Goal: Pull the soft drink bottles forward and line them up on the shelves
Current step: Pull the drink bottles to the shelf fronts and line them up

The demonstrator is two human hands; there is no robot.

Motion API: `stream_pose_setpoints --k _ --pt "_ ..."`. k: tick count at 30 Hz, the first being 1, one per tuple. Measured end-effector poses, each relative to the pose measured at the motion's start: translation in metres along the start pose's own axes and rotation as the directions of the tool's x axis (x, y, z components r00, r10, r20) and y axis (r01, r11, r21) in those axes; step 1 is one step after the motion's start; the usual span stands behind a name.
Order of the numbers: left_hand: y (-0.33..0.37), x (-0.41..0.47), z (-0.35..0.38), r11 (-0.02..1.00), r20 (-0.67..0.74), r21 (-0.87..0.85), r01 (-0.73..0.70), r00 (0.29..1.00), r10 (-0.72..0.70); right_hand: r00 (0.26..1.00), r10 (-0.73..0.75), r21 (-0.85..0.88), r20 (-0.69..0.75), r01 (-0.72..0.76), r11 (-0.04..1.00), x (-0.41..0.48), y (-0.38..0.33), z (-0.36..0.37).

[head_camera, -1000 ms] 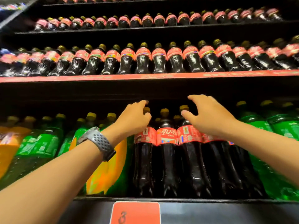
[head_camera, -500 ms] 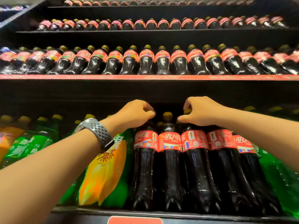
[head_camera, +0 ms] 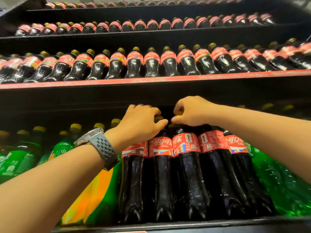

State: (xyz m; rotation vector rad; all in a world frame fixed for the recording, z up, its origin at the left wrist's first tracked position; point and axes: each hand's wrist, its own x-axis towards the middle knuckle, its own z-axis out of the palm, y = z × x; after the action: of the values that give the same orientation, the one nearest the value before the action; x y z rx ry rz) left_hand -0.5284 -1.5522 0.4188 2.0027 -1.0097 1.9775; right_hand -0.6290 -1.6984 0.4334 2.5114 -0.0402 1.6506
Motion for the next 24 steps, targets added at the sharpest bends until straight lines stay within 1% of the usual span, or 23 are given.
stream_pose_setpoints --k 1,2,5,7,9,11,13,14,15,17,19,22,24 --pt "0.005 0.002 0.001 1.000 0.003 0.001 -0.018 1.000 0.018 1.000 0.003 0.020 -0.002 -0.003 1.000 0.001 0.000 0.001" --pt "0.010 0.004 0.002 0.999 0.013 -0.043 -0.028 0.999 0.029 1.000 0.012 0.053 0.002 -0.012 0.999 0.001 0.002 0.001" --pt "0.023 0.005 0.003 0.970 0.062 -0.239 -0.034 0.997 0.050 0.999 0.028 0.153 0.018 -0.030 0.988 0.000 0.007 0.000" --pt "0.029 0.008 0.003 0.961 0.078 -0.277 -0.022 0.996 0.045 1.000 0.009 0.146 0.010 -0.011 0.989 -0.001 0.009 0.001" --pt "0.033 0.010 0.002 0.944 0.108 -0.331 0.012 0.994 0.025 1.000 -0.014 0.104 0.001 0.014 0.994 -0.002 0.011 0.001" --pt "0.037 0.012 0.002 0.926 0.137 -0.377 0.028 0.990 0.026 0.998 -0.040 0.073 -0.054 0.044 0.996 -0.005 0.016 -0.003" --pt "0.041 0.014 0.004 0.934 0.155 -0.356 0.012 0.987 0.046 0.976 -0.093 -0.007 -0.198 0.094 0.996 -0.007 0.025 -0.009" --pt "0.043 0.015 0.006 0.943 0.155 -0.334 -0.001 0.986 0.056 0.967 -0.109 -0.072 -0.231 0.095 0.993 -0.009 0.030 -0.012" --pt "0.045 0.015 0.007 0.953 0.146 -0.302 -0.017 0.987 0.064 0.970 -0.104 -0.146 -0.219 0.072 0.987 -0.011 0.035 -0.014" --pt "0.049 0.016 0.009 0.976 0.109 -0.213 -0.043 0.992 0.068 0.994 -0.020 -0.259 -0.105 -0.008 0.966 -0.015 0.041 -0.015" --pt "0.052 0.015 0.011 0.988 0.064 -0.151 -0.045 0.996 0.055 0.998 0.045 -0.247 -0.040 -0.053 0.967 -0.017 0.042 -0.013" --pt "0.061 0.015 0.015 0.997 -0.007 -0.071 -0.029 1.000 0.028 0.997 0.060 -0.150 -0.054 -0.068 0.986 -0.016 0.043 -0.013" --pt "0.065 0.016 0.015 0.999 -0.029 -0.048 -0.002 1.000 0.000 0.995 0.083 -0.080 -0.049 -0.087 0.993 -0.016 0.044 -0.013"
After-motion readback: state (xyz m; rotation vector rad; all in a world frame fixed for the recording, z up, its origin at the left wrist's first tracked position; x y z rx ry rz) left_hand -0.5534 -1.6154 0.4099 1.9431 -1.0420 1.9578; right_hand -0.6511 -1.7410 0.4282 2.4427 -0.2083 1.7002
